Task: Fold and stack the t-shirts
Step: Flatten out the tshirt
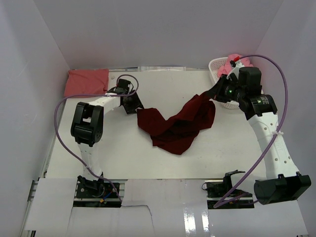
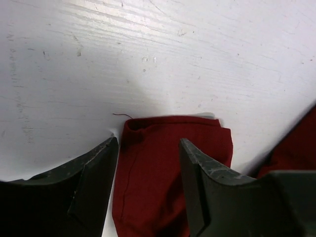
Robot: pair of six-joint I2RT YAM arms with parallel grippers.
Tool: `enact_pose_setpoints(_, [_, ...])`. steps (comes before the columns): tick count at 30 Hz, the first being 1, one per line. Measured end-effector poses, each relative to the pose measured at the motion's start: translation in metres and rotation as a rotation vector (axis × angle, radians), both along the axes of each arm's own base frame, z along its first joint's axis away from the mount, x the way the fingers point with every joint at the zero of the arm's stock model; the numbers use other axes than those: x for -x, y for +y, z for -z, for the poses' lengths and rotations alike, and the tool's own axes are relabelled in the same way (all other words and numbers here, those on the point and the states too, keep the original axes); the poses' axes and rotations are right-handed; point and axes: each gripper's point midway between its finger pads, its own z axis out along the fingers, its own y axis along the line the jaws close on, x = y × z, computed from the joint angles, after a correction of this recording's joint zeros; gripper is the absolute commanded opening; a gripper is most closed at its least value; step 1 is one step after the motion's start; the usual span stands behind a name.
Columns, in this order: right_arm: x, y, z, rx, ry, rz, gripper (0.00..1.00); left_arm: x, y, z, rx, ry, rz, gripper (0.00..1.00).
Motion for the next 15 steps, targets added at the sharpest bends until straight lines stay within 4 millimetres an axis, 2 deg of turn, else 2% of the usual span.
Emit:
enact_pose_setpoints(4, [0.002, 0.000, -0.002, -0.002, -0.008, -0.005, 0.08, -0.002, 0.000, 0.002, -0.050, -0.005, -0.004, 0.59])
enact_pose_setpoints(8, [0.006, 0.001, -0.002, -0.005, -0.011, -0.014, 0.08, -0.014, -0.003, 0.004, -0.123, -0.017, -0.006, 0.52])
enact_pose_setpoints(11, [0.007, 0.001, -0.002, -0.008, -0.010, -0.018, 0.08, -0.021, -0.005, 0.006, -0.172, -0.034, -0.008, 0.31])
enact_pose_setpoints(13, [0.008, 0.001, -0.003, -0.009, -0.011, -0.018, 0.08, -0.020, -0.002, 0.008, -0.204, -0.033, -0.008, 0.29])
enact_pose_setpoints(15, [0.008, 0.000, -0.002, -0.009, -0.010, -0.017, 0.08, -0.019, 0.000, 0.010, -0.223, -0.029, -0.015, 0.23])
